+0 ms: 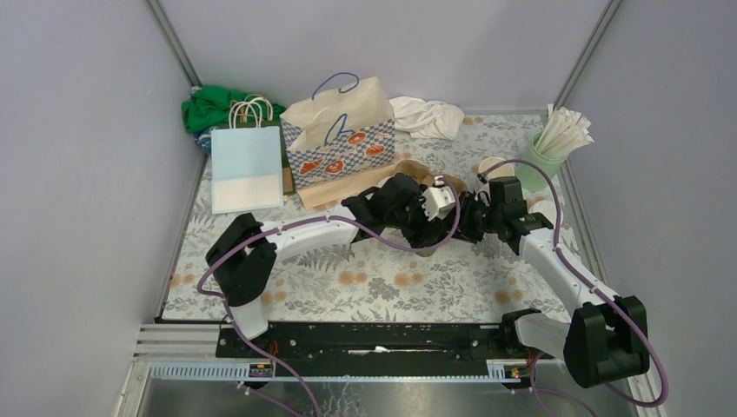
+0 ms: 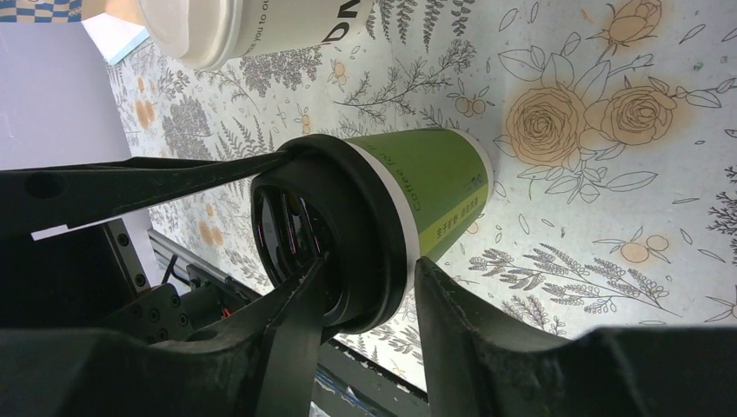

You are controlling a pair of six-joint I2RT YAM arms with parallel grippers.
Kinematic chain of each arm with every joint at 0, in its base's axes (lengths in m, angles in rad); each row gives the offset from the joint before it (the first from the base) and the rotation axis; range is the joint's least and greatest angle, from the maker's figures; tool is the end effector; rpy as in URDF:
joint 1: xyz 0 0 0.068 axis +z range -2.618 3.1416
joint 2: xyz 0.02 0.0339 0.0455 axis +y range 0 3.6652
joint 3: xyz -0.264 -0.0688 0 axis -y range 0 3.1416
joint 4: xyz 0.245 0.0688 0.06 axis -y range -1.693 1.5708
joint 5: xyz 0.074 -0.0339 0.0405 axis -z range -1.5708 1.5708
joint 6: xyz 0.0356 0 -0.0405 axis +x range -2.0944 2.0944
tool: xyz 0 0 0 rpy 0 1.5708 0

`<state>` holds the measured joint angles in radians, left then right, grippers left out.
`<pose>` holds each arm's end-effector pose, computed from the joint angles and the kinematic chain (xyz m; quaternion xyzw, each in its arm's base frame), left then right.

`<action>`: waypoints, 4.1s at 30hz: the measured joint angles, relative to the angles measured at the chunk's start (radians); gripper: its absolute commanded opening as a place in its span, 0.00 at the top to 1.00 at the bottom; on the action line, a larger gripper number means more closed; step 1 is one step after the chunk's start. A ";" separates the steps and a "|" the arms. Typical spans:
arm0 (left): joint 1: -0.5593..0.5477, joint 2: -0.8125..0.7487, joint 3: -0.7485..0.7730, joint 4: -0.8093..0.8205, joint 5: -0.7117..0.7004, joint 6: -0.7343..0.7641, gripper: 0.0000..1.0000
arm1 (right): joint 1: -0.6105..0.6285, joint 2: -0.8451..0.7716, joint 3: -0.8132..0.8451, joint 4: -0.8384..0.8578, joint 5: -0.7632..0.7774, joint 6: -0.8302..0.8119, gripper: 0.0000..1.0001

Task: Pack the takeout coffee
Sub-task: Close the cup lid on the coffee cup.

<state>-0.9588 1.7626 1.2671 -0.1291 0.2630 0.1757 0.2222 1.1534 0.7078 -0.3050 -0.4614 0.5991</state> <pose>0.2235 -0.3346 0.2456 0.5246 0.7122 -0.2803 0.3730 0.2280 0.0678 0.2312 0.0777 0.8941 0.3472 0.2722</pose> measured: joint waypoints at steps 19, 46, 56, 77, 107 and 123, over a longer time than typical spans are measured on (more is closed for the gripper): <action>-0.015 -0.001 0.000 -0.001 -0.035 -0.013 0.32 | -0.001 -0.012 0.002 -0.039 0.025 0.006 0.36; 0.004 0.001 0.002 -0.003 -0.032 -0.043 0.34 | 0.000 -0.013 -0.035 0.009 -0.061 0.154 0.63; 0.010 0.001 0.000 -0.002 -0.044 -0.045 0.34 | -0.002 -0.011 -0.073 0.100 -0.078 0.171 0.67; 0.015 -0.003 -0.022 0.031 -0.097 -0.057 0.36 | -0.010 0.017 -0.126 0.260 -0.105 0.199 0.69; 0.014 -0.020 -0.083 0.121 -0.132 -0.076 0.38 | -0.013 0.021 -0.158 0.336 -0.104 0.187 0.57; 0.011 -0.005 -0.057 0.092 -0.190 -0.080 0.39 | -0.015 0.047 -0.240 0.545 -0.116 0.229 0.54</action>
<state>-0.9474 1.7580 1.2098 -0.0376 0.0734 0.0952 0.2070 1.2007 0.4683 0.2401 -0.5774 0.8280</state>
